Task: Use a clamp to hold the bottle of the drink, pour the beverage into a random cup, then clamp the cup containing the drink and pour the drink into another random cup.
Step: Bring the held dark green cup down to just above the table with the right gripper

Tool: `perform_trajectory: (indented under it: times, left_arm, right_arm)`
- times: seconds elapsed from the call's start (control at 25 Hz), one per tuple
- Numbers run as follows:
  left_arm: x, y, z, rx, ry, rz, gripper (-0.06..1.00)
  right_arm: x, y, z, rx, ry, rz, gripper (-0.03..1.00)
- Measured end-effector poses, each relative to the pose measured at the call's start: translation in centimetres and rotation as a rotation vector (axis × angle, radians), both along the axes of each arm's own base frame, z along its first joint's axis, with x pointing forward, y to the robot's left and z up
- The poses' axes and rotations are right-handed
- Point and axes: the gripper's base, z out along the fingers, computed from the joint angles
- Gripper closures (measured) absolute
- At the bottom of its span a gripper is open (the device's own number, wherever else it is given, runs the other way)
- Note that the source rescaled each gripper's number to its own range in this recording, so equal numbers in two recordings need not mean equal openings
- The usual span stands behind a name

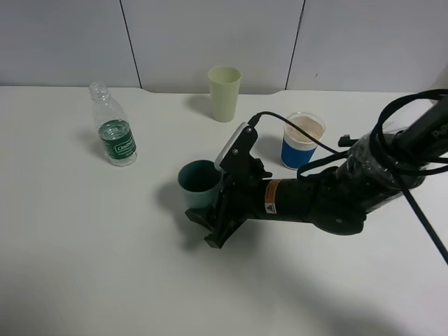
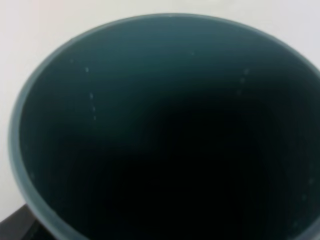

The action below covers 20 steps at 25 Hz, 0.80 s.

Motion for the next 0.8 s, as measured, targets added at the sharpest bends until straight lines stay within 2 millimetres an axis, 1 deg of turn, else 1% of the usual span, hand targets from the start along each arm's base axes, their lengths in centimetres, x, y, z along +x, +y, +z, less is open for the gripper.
perform_trajectory:
  times: [0.28, 0.8]
  left_arm:
    - [0.0, 0.0, 0.0, 0.000, 0.000, 0.000, -0.06]
    - [0.0, 0.0, 0.0, 0.000, 0.000, 0.000, -0.06]
  right_arm:
    - [0.0, 0.3, -1.0, 0.041, -0.027, 0.017, 0.96]
    - [0.0, 0.4, -1.3, 0.067, -0.031, 0.021, 0.96]
